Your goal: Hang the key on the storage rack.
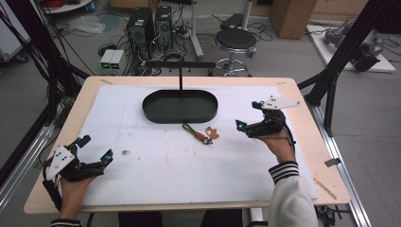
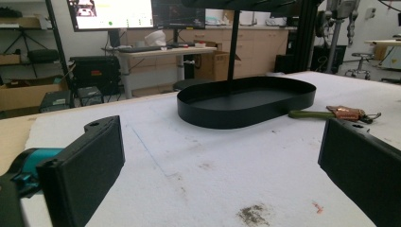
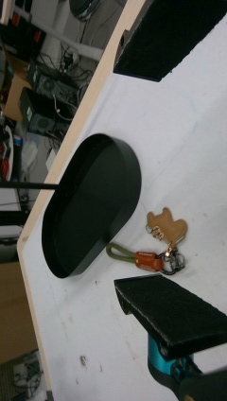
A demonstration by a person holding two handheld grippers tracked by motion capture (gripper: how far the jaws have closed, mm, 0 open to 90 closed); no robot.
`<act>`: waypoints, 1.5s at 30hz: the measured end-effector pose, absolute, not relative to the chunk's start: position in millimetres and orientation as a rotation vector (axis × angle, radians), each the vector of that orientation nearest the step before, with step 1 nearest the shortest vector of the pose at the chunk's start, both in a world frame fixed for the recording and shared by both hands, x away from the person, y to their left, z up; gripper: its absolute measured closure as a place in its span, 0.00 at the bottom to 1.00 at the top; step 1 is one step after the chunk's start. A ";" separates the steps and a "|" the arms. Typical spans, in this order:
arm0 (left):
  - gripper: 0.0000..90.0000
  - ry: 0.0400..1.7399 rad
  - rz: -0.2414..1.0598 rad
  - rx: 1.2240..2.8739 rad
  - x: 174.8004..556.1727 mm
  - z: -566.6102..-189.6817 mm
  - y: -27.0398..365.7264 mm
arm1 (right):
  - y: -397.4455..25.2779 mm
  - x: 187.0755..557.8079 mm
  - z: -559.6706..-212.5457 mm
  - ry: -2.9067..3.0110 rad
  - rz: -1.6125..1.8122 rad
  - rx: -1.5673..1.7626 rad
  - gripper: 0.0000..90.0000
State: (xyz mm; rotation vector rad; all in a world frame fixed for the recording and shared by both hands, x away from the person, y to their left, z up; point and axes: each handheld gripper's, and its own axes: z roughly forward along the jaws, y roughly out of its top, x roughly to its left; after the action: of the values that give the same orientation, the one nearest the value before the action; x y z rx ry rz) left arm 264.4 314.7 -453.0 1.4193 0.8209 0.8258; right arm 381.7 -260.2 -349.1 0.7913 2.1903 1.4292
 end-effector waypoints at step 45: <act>0.02 0.832 0.818 1.428 265.9 -452.6 314.7 | -120.5 429.9 -374.4 2.787 0.900 0.523 0.05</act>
State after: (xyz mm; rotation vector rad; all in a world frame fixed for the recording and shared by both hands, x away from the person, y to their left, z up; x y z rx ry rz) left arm 265.9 314.7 -452.6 1.4277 0.8322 0.8184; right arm 429.9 -120.5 -374.4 0.5230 2.7875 0.9001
